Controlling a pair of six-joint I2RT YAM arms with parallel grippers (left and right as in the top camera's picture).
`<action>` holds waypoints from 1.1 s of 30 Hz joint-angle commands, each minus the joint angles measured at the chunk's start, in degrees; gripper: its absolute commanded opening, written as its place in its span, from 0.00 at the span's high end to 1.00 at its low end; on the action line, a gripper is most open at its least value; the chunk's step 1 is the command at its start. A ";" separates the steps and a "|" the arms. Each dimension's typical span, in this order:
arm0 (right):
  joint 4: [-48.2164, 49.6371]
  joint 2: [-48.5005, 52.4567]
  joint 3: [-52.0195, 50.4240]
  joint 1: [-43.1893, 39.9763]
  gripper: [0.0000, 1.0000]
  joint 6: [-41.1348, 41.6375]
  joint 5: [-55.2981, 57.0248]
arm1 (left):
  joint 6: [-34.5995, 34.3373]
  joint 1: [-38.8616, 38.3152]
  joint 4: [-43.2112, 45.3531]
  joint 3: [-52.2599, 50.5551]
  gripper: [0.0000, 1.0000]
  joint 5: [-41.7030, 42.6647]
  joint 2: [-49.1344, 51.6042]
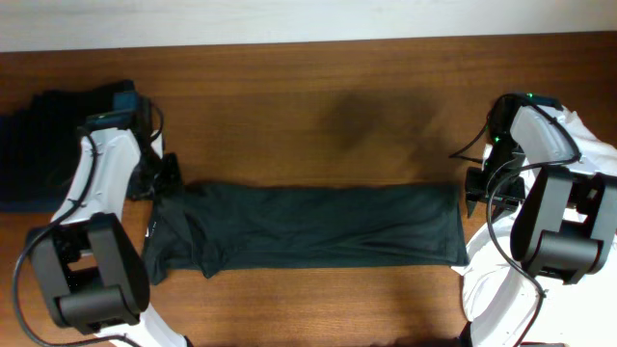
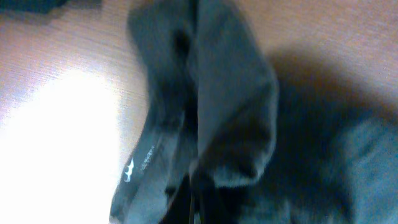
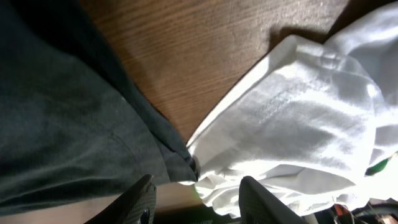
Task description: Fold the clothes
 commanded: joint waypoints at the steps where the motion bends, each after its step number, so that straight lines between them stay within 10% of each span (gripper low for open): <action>1: -0.55 -0.57 -0.20 0.26 0.53 -0.15 -0.31 | -3.56 3.78 -6.27 -0.04 0.99 5.75 -0.68; 5: -1.03 -0.57 -0.20 0.26 0.53 -0.15 -0.31 | -3.56 2.71 -14.51 -1.53 1.00 8.66 -0.68; 10: -1.36 -0.57 -0.20 0.26 0.53 -0.15 0.37 | -4.00 0.72 -4.50 -16.74 0.99 6.21 -0.68; 18: -1.01 -0.57 -0.20 -0.52 0.44 -1.49 0.52 | -9.86 3.76 0.57 -10.47 0.57 -3.28 -0.70; 26: -0.66 -0.57 -0.20 -2.05 0.42 -1.46 -0.79 | -9.77 -3.58 -8.85 -0.11 0.55 4.96 -11.72; 33: -0.70 -0.57 -0.20 -2.05 0.42 -1.46 -1.25 | -10.19 -7.69 0.85 -15.61 0.55 4.98 -11.72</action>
